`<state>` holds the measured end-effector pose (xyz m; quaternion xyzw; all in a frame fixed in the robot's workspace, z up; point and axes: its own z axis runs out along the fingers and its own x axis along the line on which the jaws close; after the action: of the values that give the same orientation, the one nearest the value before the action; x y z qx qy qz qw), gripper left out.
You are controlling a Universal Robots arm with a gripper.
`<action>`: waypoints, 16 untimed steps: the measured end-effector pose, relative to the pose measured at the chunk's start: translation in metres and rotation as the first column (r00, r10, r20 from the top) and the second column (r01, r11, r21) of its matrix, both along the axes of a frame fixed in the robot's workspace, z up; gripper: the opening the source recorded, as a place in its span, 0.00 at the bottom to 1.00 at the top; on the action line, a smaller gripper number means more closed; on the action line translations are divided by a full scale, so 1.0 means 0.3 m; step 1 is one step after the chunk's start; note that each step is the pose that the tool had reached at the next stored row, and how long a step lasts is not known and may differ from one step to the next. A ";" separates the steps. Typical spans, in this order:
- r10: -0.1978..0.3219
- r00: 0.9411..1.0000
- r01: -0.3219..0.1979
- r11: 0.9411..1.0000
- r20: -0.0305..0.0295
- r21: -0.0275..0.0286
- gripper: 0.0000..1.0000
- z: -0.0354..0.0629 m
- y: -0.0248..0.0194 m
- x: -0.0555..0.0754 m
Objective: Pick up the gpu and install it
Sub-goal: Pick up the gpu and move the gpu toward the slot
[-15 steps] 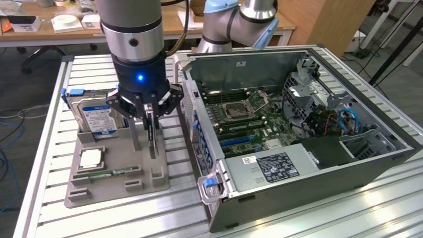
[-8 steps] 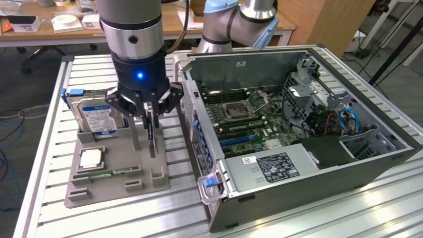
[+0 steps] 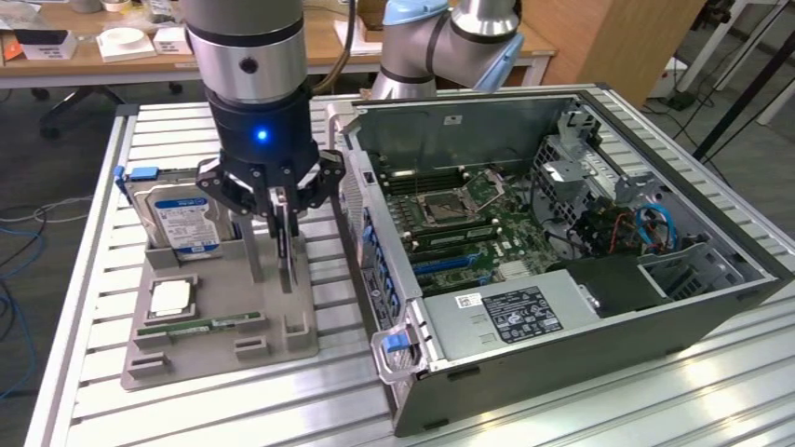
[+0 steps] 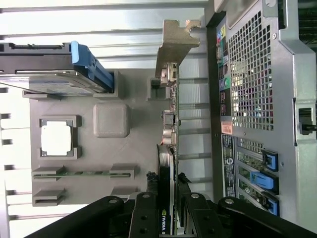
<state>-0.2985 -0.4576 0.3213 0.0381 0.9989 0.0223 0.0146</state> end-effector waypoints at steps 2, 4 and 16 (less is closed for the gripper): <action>0.000 1.000 0.000 1.000 0.000 0.000 0.26 0.005 0.000 0.000; 0.000 1.000 0.000 1.000 0.000 0.000 0.26 0.011 0.000 0.000; 0.000 1.000 0.000 1.000 0.000 0.000 0.26 0.044 0.000 0.000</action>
<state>-0.2985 -0.4576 0.3346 0.0381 0.9989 0.0223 0.0146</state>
